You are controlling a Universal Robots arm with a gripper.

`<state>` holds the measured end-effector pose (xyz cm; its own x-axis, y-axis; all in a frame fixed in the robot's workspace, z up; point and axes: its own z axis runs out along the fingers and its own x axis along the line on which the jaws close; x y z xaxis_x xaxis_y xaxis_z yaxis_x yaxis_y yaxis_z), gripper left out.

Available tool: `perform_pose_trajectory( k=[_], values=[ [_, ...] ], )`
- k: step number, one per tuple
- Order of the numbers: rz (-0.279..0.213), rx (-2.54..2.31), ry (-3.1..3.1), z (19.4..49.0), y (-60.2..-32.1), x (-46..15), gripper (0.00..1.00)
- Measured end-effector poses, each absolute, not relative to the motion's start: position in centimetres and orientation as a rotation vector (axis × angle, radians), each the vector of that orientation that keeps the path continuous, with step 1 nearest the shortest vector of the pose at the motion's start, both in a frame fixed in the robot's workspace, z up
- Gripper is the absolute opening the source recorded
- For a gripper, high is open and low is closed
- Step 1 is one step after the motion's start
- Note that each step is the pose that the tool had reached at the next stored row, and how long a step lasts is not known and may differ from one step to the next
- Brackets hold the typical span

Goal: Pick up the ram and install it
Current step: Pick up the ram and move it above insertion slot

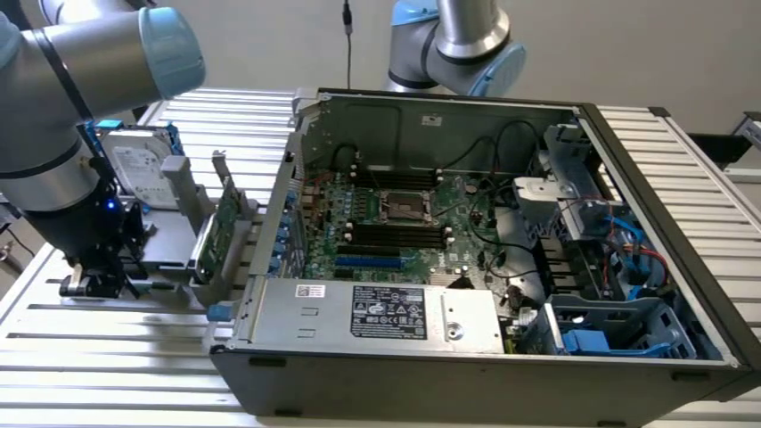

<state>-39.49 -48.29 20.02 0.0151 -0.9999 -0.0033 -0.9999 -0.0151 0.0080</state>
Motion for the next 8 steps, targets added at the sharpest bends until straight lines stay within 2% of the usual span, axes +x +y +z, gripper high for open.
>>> perform_pose_trajectory(
  k=[8],
  values=[
    [-0.032,2.231,-2.198,19.82,-48.26,-39.51,0.36]
  ],
)
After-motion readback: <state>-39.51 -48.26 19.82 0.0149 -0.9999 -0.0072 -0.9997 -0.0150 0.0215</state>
